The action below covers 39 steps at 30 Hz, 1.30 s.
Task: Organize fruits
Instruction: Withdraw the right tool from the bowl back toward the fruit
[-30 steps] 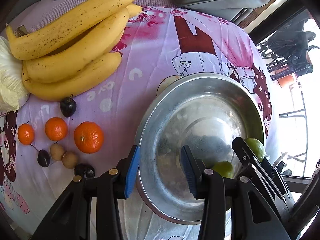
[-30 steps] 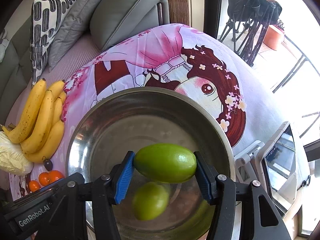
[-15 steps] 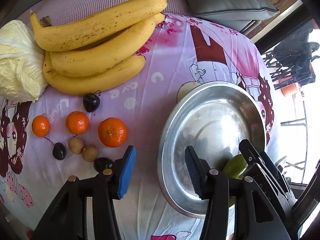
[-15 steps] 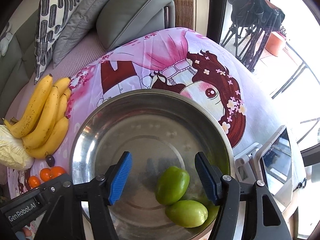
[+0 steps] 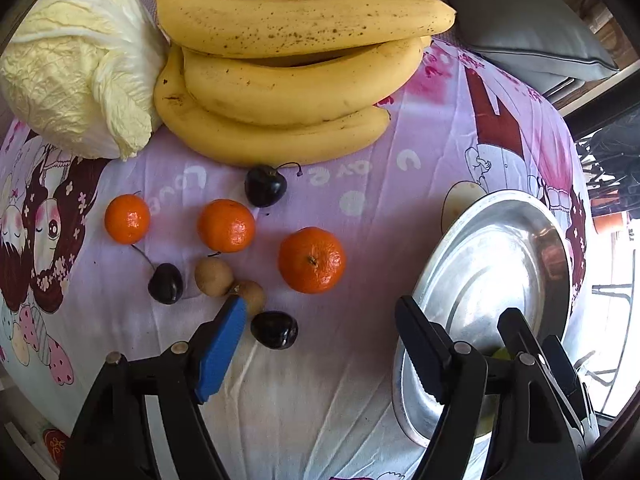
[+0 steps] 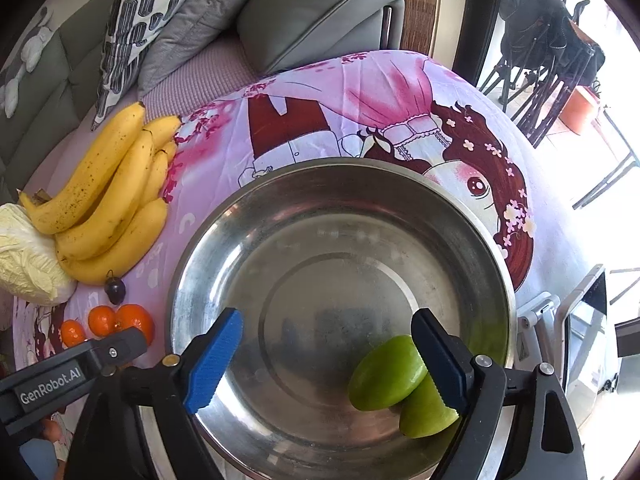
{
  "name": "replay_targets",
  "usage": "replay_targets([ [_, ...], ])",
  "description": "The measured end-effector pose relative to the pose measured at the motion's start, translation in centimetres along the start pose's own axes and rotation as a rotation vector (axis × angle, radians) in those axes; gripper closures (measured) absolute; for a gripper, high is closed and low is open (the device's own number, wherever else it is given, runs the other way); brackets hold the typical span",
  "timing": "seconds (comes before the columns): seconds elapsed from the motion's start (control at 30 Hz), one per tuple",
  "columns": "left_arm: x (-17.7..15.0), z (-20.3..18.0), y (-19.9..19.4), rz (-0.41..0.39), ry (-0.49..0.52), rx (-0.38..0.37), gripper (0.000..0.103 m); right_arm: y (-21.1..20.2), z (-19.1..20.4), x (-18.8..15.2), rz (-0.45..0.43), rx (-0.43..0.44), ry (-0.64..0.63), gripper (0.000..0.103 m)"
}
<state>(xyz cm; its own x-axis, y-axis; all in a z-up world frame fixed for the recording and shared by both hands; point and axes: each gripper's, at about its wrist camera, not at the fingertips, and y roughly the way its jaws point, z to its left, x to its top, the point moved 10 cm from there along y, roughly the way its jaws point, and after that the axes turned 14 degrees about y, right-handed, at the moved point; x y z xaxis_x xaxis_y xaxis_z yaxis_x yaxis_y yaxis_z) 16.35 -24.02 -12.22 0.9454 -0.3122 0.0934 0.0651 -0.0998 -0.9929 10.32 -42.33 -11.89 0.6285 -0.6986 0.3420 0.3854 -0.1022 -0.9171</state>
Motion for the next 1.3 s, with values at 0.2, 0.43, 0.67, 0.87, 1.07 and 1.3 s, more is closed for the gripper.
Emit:
replay_targets([
  [0.2,-0.6,0.7,0.4,0.014,-0.031,0.0,0.024,0.4,0.1,-0.2,0.005,-0.005,-0.007,0.01],
  [0.43,-0.6,2.0,0.3,0.014,-0.086,0.0,0.012,0.3,-0.1,-0.1,-0.003,-0.008,-0.015,0.0],
  [0.67,-0.7,1.6,-0.3,0.01,-0.092,-0.022,0.012,0.2,0.1,-0.2,-0.008,-0.012,-0.032,0.0],
  [0.87,-1.6,2.4,-1.3,0.019,-0.084,-0.03,0.012,-0.2,0.5,-0.4,-0.012,-0.015,-0.055,0.0],
  [1.07,-3.1,6.4,-2.6,-0.013,-0.108,0.001,0.012,-0.7,3.0,-1.3,-0.001,0.026,-0.117,0.0],
  [1.3,-5.8,12.1,-3.3,-0.038,-0.2,0.03,0.012,-1.3,7.2,-3.3,0.009,0.081,-0.204,0.0],
])
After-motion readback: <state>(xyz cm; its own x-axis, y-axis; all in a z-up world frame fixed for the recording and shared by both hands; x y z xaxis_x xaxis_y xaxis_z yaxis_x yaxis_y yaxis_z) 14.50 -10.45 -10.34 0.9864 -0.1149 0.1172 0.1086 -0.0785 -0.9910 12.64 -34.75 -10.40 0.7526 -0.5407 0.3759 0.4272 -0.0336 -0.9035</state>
